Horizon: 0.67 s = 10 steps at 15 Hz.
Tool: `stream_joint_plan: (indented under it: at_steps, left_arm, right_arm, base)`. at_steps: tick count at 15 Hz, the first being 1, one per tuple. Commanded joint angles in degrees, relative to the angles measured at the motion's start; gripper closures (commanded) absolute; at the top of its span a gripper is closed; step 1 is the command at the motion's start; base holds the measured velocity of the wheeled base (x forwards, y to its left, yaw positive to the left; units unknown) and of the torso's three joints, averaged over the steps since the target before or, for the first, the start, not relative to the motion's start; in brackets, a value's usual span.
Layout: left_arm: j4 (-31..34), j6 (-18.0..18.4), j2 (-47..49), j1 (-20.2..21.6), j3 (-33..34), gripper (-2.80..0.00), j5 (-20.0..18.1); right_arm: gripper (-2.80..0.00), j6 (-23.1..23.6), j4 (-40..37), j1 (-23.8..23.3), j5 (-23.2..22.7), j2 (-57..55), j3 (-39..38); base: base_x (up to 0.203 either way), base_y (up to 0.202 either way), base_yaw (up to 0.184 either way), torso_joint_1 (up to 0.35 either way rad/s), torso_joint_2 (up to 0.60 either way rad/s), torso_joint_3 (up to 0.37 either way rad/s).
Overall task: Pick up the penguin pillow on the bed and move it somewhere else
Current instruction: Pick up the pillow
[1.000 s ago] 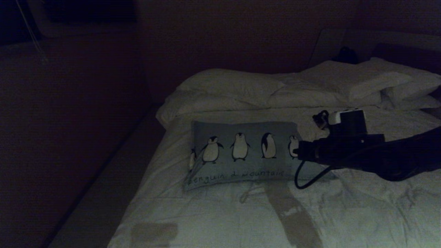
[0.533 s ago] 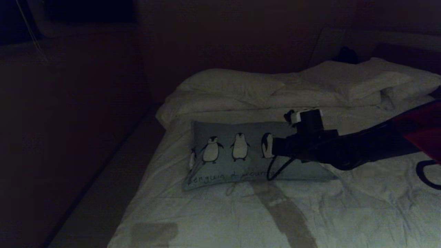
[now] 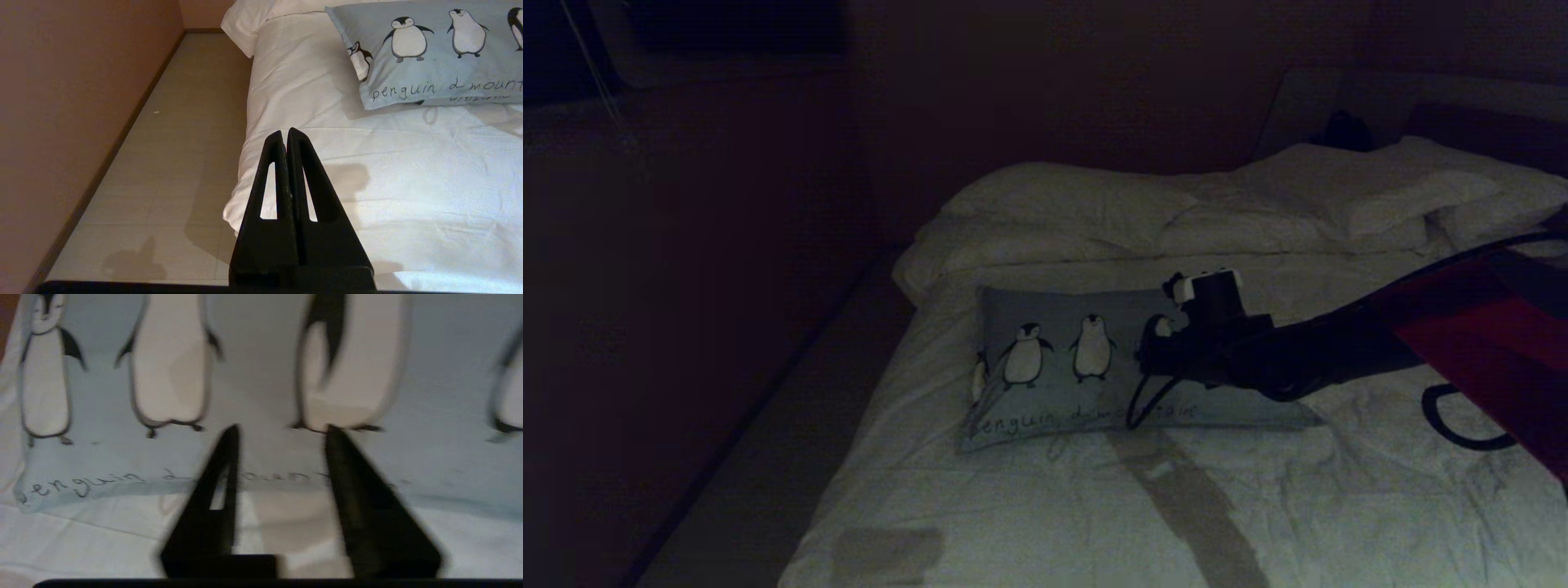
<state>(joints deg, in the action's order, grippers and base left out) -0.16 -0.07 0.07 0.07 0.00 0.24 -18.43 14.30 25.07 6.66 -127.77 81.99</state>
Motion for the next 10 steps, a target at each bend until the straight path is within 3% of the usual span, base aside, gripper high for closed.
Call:
stream_joint_plan:
  at_steps: [1,6,10]
  left_arm:
    - [-0.02,-0.01,0.01,0.01,0.00,0.00,0.02]
    - [-0.02,-0.01,0.01,0.01,0.00,0.00,0.02]
    - [-0.02,-0.01,0.01,0.01,0.00,0.00,0.02]
  right_arm:
    - [-2.80,0.04,0.04,1.06,0.07,-1.42,2.02]
    - [-2.80,1.96,-0.33,1.91,0.10,-8.48,9.97]
    - [-2.80,2.00,-5.43,1.65,0.16,-15.33,18.86]
  base:
    - [0.000,0.000,0.000,0.000,0.00,0.000]
    - [0.000,0.000,0.000,0.000,0.00,0.000]
    - [0.000,0.000,0.000,0.000,0.00,0.000]
